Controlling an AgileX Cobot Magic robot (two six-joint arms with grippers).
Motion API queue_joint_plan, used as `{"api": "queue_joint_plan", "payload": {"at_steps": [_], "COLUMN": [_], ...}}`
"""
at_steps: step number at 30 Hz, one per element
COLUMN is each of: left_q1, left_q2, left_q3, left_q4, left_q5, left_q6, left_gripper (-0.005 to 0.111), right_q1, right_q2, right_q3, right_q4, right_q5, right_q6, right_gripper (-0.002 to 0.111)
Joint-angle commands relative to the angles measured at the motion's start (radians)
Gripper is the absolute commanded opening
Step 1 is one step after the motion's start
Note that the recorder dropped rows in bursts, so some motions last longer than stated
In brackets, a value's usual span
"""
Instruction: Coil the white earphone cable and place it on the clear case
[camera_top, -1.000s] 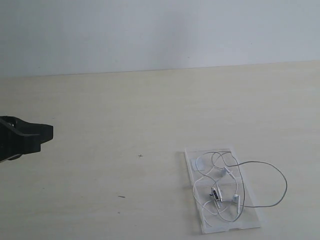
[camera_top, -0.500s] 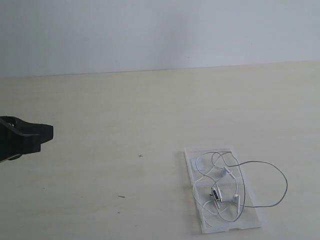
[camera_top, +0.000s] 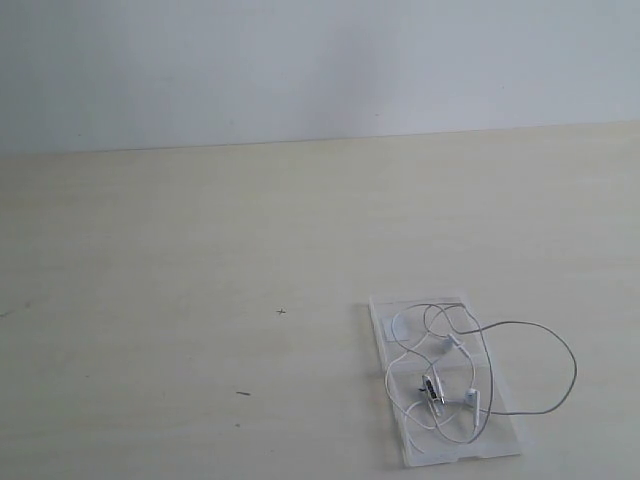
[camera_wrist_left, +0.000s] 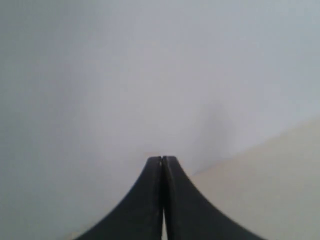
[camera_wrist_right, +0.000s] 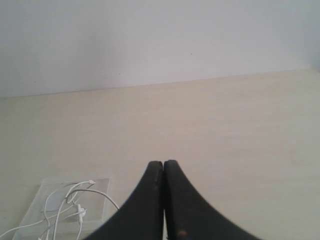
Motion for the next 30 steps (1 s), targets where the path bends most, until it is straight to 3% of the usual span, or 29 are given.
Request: {"api": "queue_joint_plan", "payload": {"at_steps": [1, 9, 13, 17, 21, 25, 28, 30], "left_q1": [0.003, 0.003, 0.003, 0.003, 0.003, 0.003, 0.003, 0.003], "left_q2": [-0.207, -0.388, -0.429, -0.433, -0.433, -0.433, -0.433, -0.433], "left_q3": [0.045, 0.065, 0.065, 0.065, 0.065, 0.065, 0.079, 0.108], "left_q4": [-0.003, -0.003, -0.12, -0.304, -0.683, -1.157, -1.429, -1.512], "left_q5": [0.014, -0.002, 0.015, 0.202, 0.374, 0.524, 0.59, 0.587], "left_q6": [-0.078, -0.557, -0.555, -0.119, 0.616, 1.418, 1.726, 1.769], "left_gripper": [0.0, 0.0, 0.0, 0.0, 0.0, 0.0, 0.0, 0.0], "right_q1": [-0.005, -0.005, -0.005, -0.005, -0.005, -0.005, -0.005, -0.005], "right_q2": [-0.006, -0.006, -0.006, -0.006, -0.006, -0.006, -0.006, -0.006], "right_q3": [0.004, 0.004, 0.004, 0.004, 0.004, 0.004, 0.004, 0.004], "right_q4": [0.004, 0.004, 0.004, 0.004, 0.004, 0.004, 0.004, 0.004], "right_q5": [-0.005, -0.005, -0.005, -0.005, -0.005, -0.005, -0.005, -0.005], "right_q6": [0.0, 0.0, 0.0, 0.0, 0.0, 0.0, 0.0, 0.0], "right_gripper": [0.0, 0.0, 0.0, 0.0, 0.0, 0.0, 0.0, 0.0]}}
